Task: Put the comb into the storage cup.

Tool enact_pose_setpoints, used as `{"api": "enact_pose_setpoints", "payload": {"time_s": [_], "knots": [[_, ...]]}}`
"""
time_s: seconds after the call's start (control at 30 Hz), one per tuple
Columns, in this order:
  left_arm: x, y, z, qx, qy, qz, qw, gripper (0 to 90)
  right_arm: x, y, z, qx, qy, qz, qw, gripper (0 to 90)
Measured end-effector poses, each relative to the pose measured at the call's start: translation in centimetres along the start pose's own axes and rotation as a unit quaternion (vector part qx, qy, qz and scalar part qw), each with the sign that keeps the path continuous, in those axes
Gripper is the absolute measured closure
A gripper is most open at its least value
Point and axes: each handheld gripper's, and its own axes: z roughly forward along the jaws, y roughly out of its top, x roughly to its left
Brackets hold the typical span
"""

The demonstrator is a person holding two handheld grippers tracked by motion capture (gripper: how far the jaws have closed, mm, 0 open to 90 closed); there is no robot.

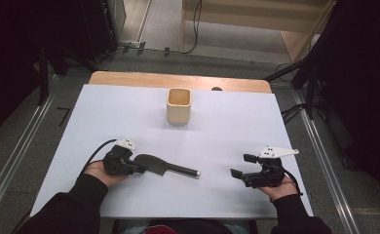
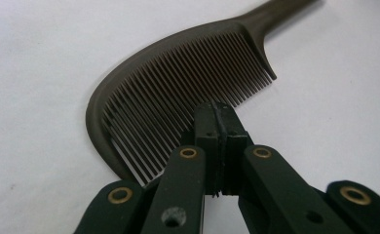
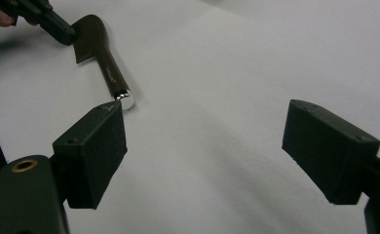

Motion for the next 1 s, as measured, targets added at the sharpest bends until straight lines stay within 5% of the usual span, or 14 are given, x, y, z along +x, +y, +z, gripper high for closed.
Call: {"api": "enact_pose_setpoints", "payload": {"time_s": [0.8, 1.0], "knots": [[0.6, 0.6, 0.1, -0.008, -0.002, -0.004, 1.0000, 85.8, 0.0, 0.0, 0.1, 0.001, 0.004, -0.003, 1.0000, 14.6], [0.3, 0.6, -1.1, -0.047, -0.016, -0.010, 0.9987, 78.3, 0.0, 0.0, 0.1, 0.000, 0.004, -0.003, 1.0000, 14.6]]}}
